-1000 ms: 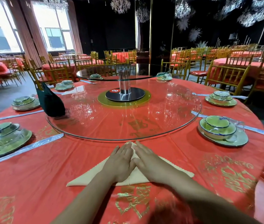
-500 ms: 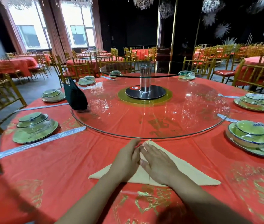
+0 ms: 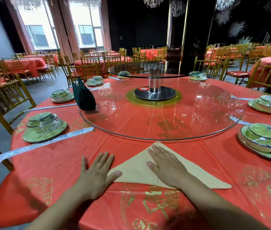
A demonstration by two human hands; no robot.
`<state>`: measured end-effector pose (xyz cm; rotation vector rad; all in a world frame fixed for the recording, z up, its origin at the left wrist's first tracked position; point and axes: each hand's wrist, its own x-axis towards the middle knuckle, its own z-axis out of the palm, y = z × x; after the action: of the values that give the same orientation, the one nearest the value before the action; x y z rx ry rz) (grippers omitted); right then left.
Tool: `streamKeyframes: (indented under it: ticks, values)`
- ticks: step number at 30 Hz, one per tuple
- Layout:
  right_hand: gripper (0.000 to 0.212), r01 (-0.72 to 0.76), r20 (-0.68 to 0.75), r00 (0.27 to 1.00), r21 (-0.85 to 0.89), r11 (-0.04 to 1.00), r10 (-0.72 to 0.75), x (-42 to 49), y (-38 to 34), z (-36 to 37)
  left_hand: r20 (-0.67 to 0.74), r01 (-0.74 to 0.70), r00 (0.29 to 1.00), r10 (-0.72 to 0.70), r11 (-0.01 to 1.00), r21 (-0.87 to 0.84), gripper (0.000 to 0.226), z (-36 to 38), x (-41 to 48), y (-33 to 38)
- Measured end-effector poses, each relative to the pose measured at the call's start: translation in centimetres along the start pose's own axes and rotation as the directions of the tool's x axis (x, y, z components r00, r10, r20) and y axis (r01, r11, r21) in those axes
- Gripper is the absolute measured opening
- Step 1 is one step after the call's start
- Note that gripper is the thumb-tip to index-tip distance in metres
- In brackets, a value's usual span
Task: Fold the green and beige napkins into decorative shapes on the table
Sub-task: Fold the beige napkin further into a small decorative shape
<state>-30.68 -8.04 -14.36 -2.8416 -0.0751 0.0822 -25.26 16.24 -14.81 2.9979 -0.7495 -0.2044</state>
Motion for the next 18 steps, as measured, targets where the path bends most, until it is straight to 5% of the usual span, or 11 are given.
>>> streamKeyframes:
  ticks: [2, 4, 7, 9, 11, 14, 16, 18]
  values:
    - [0.118, 0.002, 0.001, 1.000, -0.005, 1.000, -0.002, -0.1, -0.1, -0.1, -0.005, 0.029, 1.000, -0.029, 0.999, -0.018, 0.139, -0.6, -0.4, -0.6]
    - [0.104, -0.008, 0.020, 1.000, 0.015, 1.000, 0.007, -0.2, -0.4, -0.3, -0.163, -0.077, 0.985, 0.060, 0.992, -0.098, 0.133, -1.2, -0.2, 0.7]
    - [0.057, -0.027, 0.031, 0.999, 0.114, 0.993, 0.023, 0.2, 0.0, -0.4, -0.519, -0.474, 0.794, 0.315, 0.856, -0.205, 0.062, -1.6, 0.4, 6.0]
    - [0.053, -0.024, 0.006, 1.000, 0.390, 0.921, 0.023, 0.5, 0.9, -0.9, -0.407, -0.534, 0.820, 0.401, 0.793, -0.293, 0.039, -1.8, 0.7, 9.9]
    - [0.050, -0.018, -0.011, 0.999, 0.646, 0.763, 0.033, 0.6, 1.4, -1.5, -0.286, -0.419, 0.900, 0.330, 0.835, -0.356, 0.041, -1.6, 1.3, 11.9]
    - [0.034, -0.004, -0.122, 0.980, 0.785, 0.619, 0.160, -0.5, 2.1, -2.9, -0.279, -0.362, 0.913, 0.297, 0.905, -0.222, 0.042, -1.4, 2.4, 12.1]
    - [0.026, -0.063, -0.231, 0.935, 0.641, 0.765, 0.270, -1.9, 3.5, -3.8, -0.215, -0.381, 0.908, 0.358, 0.922, -0.071, 0.034, -1.6, 2.9, 12.4]
    - [0.033, -0.231, -0.182, 0.943, 0.245, 0.942, 0.278, -4.3, 5.2, -4.8, -0.141, -0.379, 0.916, 0.376, 0.925, 0.006, 0.029, -2.1, 3.2, 12.9]
